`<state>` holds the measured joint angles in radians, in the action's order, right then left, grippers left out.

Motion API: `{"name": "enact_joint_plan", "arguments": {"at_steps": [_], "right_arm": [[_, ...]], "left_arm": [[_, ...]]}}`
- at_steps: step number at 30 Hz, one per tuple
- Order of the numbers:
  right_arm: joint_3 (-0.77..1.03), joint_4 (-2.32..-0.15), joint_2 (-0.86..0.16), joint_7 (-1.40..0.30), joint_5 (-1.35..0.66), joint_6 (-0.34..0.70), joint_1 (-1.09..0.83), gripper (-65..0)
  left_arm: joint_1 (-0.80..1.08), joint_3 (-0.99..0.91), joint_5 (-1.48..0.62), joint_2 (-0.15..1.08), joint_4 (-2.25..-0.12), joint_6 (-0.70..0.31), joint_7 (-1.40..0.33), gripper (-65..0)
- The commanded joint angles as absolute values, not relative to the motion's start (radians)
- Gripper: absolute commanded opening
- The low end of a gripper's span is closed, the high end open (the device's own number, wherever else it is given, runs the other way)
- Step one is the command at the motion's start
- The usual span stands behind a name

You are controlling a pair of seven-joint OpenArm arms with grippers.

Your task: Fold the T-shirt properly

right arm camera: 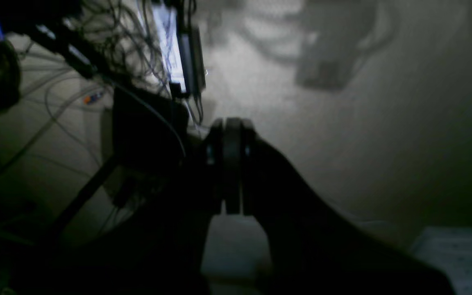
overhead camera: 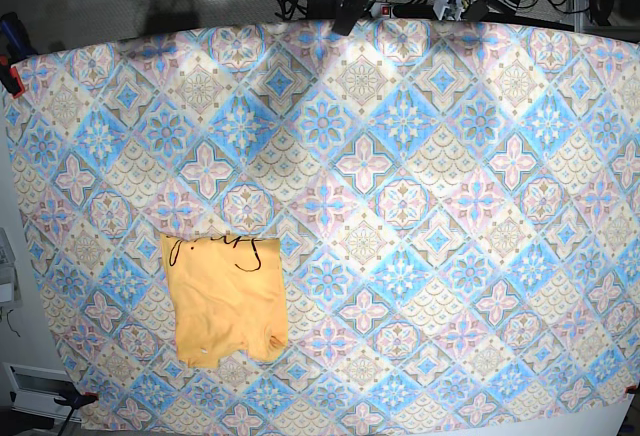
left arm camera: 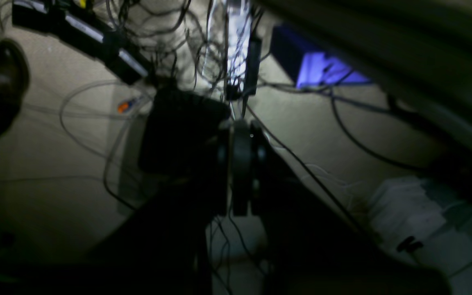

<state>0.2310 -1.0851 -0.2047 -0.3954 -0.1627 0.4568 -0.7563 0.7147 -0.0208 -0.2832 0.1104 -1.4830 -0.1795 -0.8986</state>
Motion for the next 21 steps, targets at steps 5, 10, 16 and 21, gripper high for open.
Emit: {"name": "enact_joint_plan", "arguments": {"at_steps": [5, 10, 16, 21], "right_arm": [[0.231, -1.023, -0.217, -0.387, -0.163, 0.458, -0.754, -65.0], [0.15, -0.906, -0.217, -0.386, -0.163, 0.458, -0.685, -65.0], [0.038, -0.691, -0.217, -0.325, -0.163, 0.458, -0.542, -65.0], [-0.021, -0.464, -0.217, -0.2, -0.163, 0.458, -0.429, -65.0]], "left_arm": [[0.736, 0.01, -0.282, 0.111, -1.371, -0.177, -0.82, -65.0], [0.717, 0.019, -0.28, 0.111, -1.205, -0.177, -0.72, -65.0], [0.596, 0.019, -0.278, 0.11, -0.941, -0.177, -0.61, -65.0], [0.493, 0.09, -0.278, 0.101, -0.708, -0.177, -0.466, -65.0]]}}
